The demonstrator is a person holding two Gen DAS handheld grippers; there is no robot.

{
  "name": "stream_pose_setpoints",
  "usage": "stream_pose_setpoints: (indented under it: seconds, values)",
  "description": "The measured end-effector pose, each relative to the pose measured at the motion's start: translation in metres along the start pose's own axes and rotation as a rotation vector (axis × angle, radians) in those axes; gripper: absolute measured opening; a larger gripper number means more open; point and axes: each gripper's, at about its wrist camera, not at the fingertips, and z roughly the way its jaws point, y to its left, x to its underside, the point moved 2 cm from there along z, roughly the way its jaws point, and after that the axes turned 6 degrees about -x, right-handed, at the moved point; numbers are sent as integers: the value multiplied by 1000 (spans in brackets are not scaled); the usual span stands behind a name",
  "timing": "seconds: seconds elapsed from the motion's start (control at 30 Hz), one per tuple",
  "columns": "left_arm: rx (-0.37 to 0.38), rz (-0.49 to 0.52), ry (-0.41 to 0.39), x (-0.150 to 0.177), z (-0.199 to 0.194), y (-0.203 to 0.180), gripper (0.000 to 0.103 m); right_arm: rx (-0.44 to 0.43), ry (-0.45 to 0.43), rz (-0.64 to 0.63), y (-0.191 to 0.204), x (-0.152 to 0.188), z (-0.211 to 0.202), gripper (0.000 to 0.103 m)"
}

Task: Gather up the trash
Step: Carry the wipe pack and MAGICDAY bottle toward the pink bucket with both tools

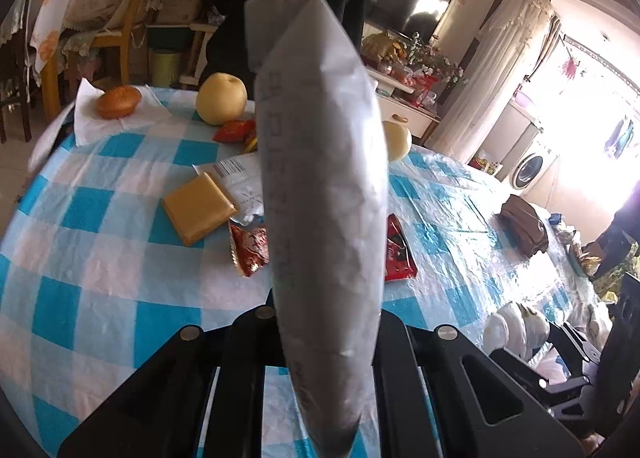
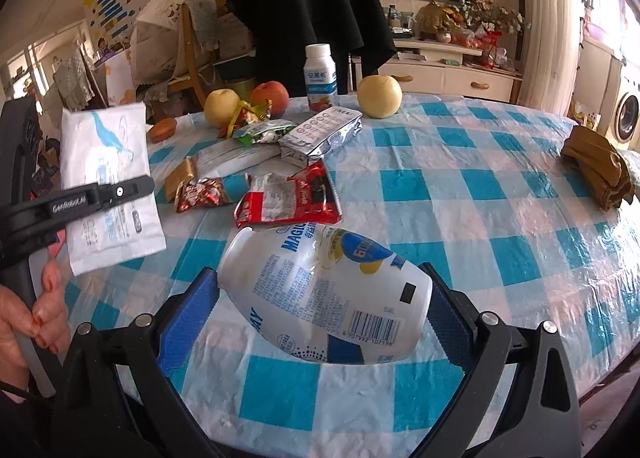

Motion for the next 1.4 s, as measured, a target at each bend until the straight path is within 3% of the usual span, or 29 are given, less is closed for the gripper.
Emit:
stream_pose_setpoints:
  seconds: [0.5,0.83,1.4]
  values:
    - [9,-52,-65,-5,-32,23,11,-49,8,-46,42,-3,4,97]
    - [-33,-112,-96,-14,-47,47,11,-95,31,-62,64,-8,15,98]
    - [-55,-126,-120,-16,-54,50,11,-136,24,-64,82,-16,18,98]
